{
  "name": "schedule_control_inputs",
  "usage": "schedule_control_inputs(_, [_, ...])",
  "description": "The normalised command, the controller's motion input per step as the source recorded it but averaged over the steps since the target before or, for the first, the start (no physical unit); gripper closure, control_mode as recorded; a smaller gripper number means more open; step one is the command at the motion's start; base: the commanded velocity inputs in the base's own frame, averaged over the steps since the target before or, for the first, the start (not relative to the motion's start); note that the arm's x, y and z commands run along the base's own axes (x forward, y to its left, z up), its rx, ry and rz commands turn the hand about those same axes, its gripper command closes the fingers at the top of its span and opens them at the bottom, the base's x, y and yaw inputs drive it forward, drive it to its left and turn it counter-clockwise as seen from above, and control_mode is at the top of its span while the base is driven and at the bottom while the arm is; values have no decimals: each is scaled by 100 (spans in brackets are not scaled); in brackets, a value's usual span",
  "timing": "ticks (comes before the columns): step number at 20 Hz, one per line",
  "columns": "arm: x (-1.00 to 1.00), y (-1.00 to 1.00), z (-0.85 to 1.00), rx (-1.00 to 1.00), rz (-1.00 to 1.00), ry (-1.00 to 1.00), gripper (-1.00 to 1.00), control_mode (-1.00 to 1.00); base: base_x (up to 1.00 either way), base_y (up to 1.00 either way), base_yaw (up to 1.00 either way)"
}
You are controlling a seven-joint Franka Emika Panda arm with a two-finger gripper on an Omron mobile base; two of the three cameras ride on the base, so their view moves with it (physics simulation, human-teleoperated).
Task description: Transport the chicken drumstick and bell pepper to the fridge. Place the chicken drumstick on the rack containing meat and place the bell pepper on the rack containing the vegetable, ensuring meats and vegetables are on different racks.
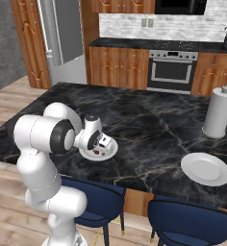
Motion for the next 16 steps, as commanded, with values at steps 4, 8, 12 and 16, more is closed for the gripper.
schedule_control_inputs(4, [8, 0, -14, 0, 0, 0, 100, -100, 0, 0, 0])
schedule_control_inputs(8, [0, 18, 0, -2, 0, -1, 100, -100, 0, 0, 0])
schedule_control_inputs(12, [-2, 62, 0, -11, 18, -13, 100, -100, 0, 0, 0])
schedule_control_inputs(16, [-1, 56, -1, -9, 22, -6, 100, -100, 0, 0, 0])
